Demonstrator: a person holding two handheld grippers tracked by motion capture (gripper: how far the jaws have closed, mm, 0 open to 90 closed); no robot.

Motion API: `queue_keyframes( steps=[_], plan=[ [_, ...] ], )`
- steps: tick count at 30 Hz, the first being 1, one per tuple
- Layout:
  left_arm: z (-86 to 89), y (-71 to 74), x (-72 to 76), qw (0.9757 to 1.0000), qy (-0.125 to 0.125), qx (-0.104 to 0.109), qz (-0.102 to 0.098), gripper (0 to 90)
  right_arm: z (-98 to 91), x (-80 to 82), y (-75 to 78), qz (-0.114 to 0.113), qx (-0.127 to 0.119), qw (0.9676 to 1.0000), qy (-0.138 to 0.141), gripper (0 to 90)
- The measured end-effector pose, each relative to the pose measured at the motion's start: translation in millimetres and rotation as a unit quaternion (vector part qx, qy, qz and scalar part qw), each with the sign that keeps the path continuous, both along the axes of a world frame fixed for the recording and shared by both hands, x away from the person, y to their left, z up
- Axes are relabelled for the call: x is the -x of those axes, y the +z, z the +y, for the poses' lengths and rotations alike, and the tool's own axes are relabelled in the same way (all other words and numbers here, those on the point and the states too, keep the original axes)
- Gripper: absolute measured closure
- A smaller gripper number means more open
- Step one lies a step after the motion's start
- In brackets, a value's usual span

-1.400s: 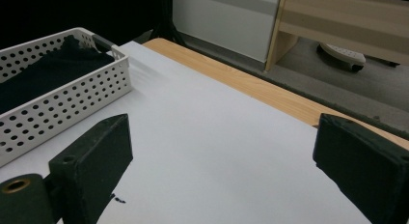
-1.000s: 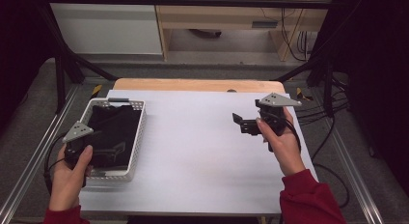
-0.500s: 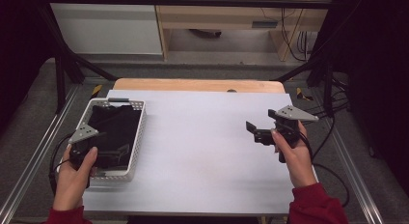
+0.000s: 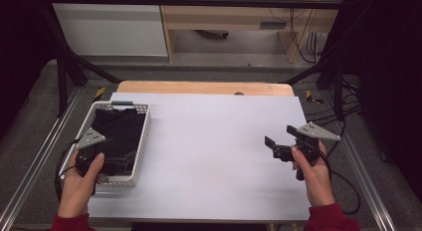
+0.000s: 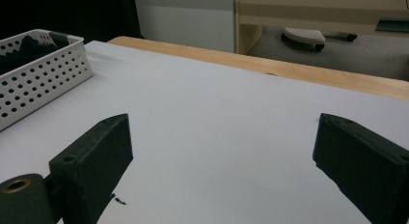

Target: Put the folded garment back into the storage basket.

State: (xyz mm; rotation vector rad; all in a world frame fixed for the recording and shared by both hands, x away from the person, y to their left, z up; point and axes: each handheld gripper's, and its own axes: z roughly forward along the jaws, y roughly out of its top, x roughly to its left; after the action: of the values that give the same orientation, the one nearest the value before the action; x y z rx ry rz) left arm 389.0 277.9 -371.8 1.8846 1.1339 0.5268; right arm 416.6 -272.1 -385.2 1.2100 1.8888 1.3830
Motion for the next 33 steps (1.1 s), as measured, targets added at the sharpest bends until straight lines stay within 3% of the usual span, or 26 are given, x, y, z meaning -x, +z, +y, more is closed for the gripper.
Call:
queue_keyframes(
  steps=[19,33],
  plan=[
    [-5.6,-5.4,3.3,0.9999,-0.011,0.0,-0.001,5.4,-11.5,20.9,-35.6,0.007,-0.005,1.0,-0.001,6.8],
    [-9.6,-8.7,6.0,0.9998,-0.018,0.006,-0.006,5.4,0.4,29.2,-52.9,0.006,-0.003,0.9999,0.015,6.9]
  ],
)
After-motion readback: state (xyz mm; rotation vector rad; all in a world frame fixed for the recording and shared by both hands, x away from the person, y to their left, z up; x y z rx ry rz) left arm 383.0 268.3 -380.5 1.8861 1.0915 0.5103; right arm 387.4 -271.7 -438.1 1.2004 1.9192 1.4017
